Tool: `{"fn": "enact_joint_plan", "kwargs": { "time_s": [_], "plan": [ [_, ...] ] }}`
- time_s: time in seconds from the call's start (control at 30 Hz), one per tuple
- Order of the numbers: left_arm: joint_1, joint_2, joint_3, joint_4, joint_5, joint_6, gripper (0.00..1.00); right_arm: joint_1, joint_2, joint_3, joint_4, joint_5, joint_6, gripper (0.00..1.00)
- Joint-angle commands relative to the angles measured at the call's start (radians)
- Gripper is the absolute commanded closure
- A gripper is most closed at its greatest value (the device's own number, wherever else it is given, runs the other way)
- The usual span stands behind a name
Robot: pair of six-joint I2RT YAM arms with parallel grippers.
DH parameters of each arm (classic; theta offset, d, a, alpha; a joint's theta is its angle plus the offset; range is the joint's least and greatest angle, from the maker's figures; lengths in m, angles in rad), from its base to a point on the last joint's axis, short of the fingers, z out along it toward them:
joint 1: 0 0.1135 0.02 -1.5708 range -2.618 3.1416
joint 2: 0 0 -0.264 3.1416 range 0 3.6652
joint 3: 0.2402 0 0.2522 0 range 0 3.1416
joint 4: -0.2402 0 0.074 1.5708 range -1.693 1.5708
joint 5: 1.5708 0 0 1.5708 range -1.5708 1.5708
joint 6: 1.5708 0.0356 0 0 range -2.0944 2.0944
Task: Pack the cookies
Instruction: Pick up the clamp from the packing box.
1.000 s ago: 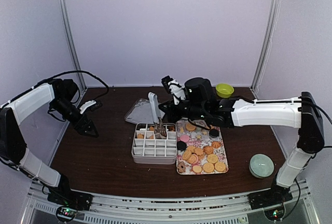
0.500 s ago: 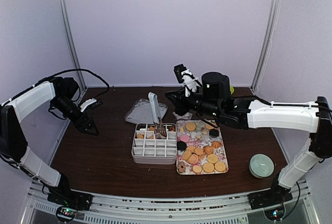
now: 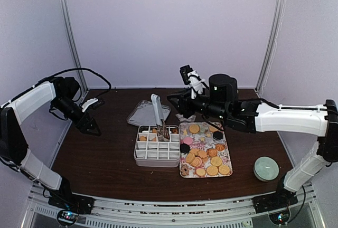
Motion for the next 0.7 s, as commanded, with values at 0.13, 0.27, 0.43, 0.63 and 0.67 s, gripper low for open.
{"fn": "enact_joint_plan", "kwargs": {
  "time_s": [0.13,0.27,0.43,0.63,0.67],
  "plan": [
    [0.008,0.005,0.031,-0.009,0.016,0.002,0.11,0.001,0.070,-0.008,-0.013,-0.094,-0.073,0.61],
    [0.007,-0.006,0.032,-0.011,0.017,-0.002,0.11,0.002,0.131,0.041,-0.027,-0.116,-0.121,0.64],
    [0.007,-0.017,0.031,-0.023,0.007,0.004,0.11,-0.002,0.204,0.107,-0.058,-0.134,-0.148,0.68],
    [0.007,-0.025,0.028,-0.030,0.002,0.008,0.11,-0.013,0.265,0.152,-0.053,-0.140,-0.151,0.73],
    [0.007,-0.025,0.029,-0.032,0.003,0.008,0.11,-0.016,0.272,0.156,-0.055,-0.141,-0.151,0.73]
  ]
}}
